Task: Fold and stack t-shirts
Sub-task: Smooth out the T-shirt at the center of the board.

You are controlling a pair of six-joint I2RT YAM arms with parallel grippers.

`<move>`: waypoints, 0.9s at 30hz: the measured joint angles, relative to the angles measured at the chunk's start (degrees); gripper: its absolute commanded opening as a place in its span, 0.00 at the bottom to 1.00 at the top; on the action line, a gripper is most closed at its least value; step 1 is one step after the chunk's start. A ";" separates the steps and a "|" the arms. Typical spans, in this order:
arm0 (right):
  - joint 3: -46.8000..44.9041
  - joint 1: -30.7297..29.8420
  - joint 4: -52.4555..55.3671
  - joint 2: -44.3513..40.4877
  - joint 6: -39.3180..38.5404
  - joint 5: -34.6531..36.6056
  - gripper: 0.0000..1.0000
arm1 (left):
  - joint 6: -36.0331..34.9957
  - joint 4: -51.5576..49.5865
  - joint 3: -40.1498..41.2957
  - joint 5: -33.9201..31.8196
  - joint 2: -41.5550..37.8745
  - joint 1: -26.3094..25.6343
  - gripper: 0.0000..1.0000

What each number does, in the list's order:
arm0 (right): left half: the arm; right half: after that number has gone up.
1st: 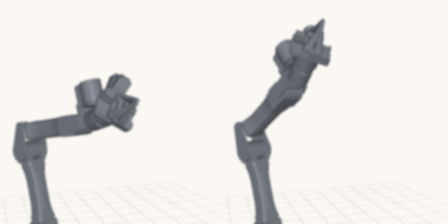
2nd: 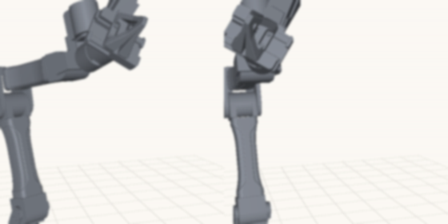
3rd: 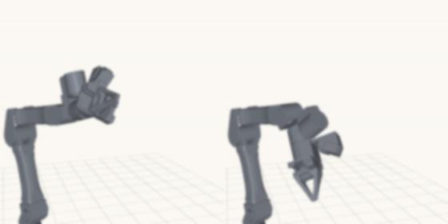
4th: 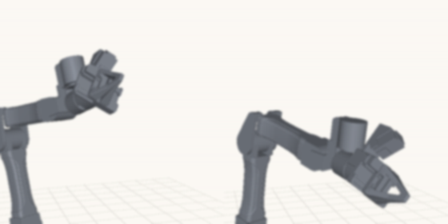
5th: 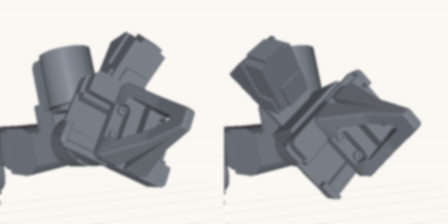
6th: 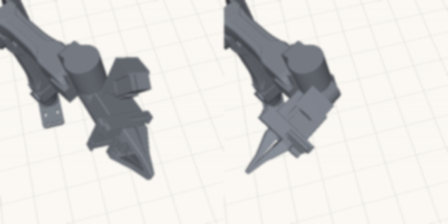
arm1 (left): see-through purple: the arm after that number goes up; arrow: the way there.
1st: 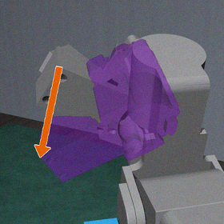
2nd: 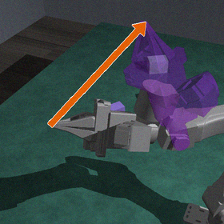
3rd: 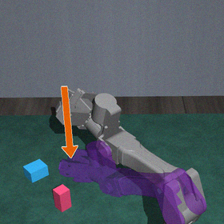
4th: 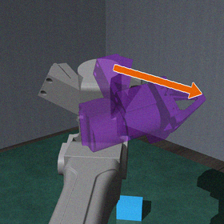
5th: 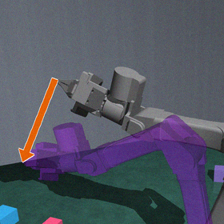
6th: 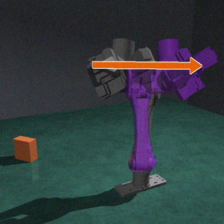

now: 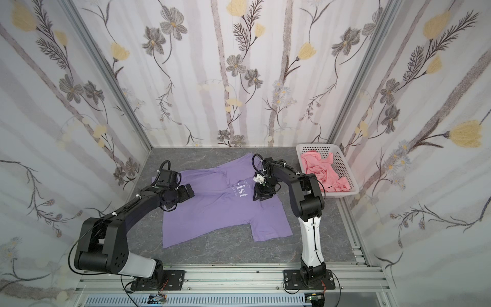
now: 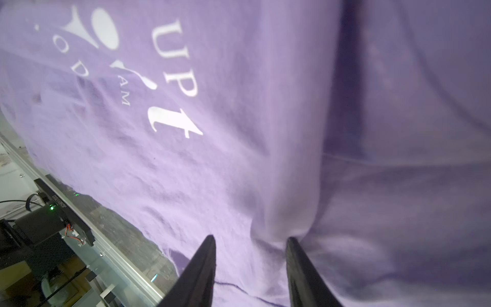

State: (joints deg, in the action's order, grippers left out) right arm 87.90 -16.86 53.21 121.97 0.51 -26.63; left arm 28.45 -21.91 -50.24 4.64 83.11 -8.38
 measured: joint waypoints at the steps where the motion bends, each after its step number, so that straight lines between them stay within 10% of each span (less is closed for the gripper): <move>1: -2.99 0.00 -0.68 -1.79 0.17 -0.24 0.43 | -0.04 0.00 0.39 -0.07 -0.39 0.00 1.00; 11: -25.77 -0.09 0.35 -25.03 5.49 5.25 0.44 | -0.17 -0.79 2.34 -0.33 -1.84 -0.02 1.00; 17: -13.14 -1.90 0.26 -27.28 4.94 10.97 0.45 | -0.17 -0.76 1.81 0.26 -1.25 -0.02 1.00; 27: 14.95 -11.80 0.85 -0.79 -4.00 22.25 0.44 | 3.74 4.68 7.30 7.19 0.85 -0.15 1.00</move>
State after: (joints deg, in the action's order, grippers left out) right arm 102.85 -28.67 54.06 121.19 -3.49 -4.38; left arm 32.18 -17.23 -42.94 11.84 83.96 -8.54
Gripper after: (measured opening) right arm 0.437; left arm 0.997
